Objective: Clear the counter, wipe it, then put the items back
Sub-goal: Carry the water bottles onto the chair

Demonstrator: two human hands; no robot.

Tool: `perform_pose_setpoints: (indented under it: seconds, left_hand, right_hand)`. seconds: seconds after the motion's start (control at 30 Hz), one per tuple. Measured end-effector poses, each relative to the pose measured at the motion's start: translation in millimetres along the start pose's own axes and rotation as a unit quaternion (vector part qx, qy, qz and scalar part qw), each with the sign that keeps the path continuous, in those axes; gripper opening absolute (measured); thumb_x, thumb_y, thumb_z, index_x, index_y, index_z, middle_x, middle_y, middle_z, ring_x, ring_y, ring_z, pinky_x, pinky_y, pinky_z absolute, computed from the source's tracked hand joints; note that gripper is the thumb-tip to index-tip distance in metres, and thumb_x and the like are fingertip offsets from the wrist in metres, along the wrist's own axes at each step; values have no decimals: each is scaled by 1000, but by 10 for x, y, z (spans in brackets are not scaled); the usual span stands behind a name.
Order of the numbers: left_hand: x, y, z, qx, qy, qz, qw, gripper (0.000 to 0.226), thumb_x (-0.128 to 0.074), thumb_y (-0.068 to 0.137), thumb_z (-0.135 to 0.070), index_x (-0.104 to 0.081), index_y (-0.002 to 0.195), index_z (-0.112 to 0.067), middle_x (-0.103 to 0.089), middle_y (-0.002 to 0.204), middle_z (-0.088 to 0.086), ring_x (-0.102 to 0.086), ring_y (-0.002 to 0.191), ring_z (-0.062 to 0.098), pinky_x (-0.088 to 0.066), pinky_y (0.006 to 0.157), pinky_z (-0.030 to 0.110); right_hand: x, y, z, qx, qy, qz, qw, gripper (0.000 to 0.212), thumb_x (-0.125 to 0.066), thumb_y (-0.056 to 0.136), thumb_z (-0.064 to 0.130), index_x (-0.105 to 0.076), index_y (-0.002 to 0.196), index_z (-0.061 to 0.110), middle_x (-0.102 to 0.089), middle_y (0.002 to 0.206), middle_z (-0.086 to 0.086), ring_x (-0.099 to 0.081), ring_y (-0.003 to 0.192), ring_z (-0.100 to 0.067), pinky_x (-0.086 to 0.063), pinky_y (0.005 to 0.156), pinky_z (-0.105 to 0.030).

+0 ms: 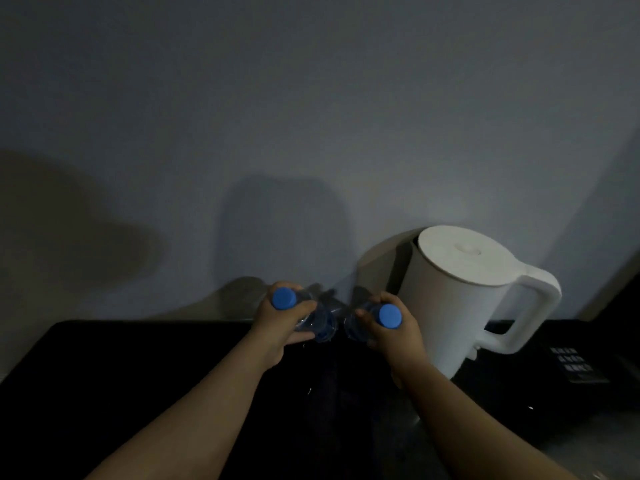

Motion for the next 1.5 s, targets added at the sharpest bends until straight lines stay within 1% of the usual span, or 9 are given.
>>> perform_pose_setpoints:
  seconds: [0.07,0.2,0.33,0.4,0.57,0.9,1.1,1.23,1.5]
  left_hand:
    - [112,-133,56,-4,-49,-37,998,24,-65,83,-1,-53,96,-16,-57,101,9,-61,92,25,-58,69,45]
    - [237,-501,129,-31,-50,-72,996,23,-66,82,0,-54,92,-17,-57,107,14,-60,100,31,-57,62,40]
    - [257,-1016,136,-52,-49,-82,994,25,-65,83,2,-54,88,-20,-56,107,12,-59,99,30,-57,65,42]
    - [248,-1299,141,-64,-44,-82,994,25,-65,83,2,-55,88,-20,-56,105,11,-58,97,28,-56,66,42]
    - [139,-2107,237,-78,-43,-86,992,25,-64,82,3,-56,89,-19,-57,103,9,-59,93,25,-57,69,44]
    - [-437,-4097,743,-103,-54,-90,989,27,-65,81,2,-57,90,-21,-55,104,5,-59,94,24,-57,67,43]
    - [-581,-5079,1038,-81,-55,-96,990,25,-67,81,1,-57,91,-20,-56,104,6,-59,96,27,-57,71,47]
    - [-647,-5516,1134,-84,-34,-82,992,24,-69,81,-3,-57,93,-20,-56,109,7,-59,101,28,-57,68,46]
    - [-699,-6255,1537,-39,12,-34,999,26,-70,80,-3,-57,95,-20,-56,102,2,-60,90,21,-59,68,43]
  right_hand:
    - [59,-169,-2,10,32,-20,999,22,-68,82,4,-56,79,22,-59,82,2,-58,78,-18,-53,69,-39]
    - [92,-550,-30,2,64,-15,998,18,-66,83,2,-57,85,18,-60,83,0,-59,78,-17,-52,54,-23]
    - [164,-998,-15,5,71,-15,997,20,-67,81,1,-58,89,17,-63,92,-5,-62,86,-17,-56,78,-39]
    - [235,-1227,19,2,72,-10,997,20,-67,81,1,-58,91,16,-62,94,-3,-62,87,-15,-56,82,-44]
    - [585,-1893,150,27,71,7,997,19,-66,81,3,-58,93,16,-61,97,-4,-62,93,-20,-56,81,-47]
    - [1705,-3589,160,60,88,38,994,19,-66,81,1,-59,93,13,-62,93,-3,-64,86,-16,-55,73,-32]
    - [2134,-4495,110,43,92,28,994,17,-68,79,3,-60,84,17,-64,88,-2,-63,82,-15,-53,70,-37]
    - [2336,-5012,128,34,82,14,996,17,-68,80,4,-59,88,16,-62,88,-1,-62,85,-17,-57,77,-44]
    - [2538,-5921,-80,-8,48,-30,998,17,-68,79,3,-59,84,17,-61,85,-4,-62,84,-22,-57,76,-48]
Point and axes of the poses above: each hand's wrist, its own y-axis towards the middle knuckle, its own x-axis out of the back of the hand, z = x × y, the point moved 10 cm from there along y, towards the middle knuckle
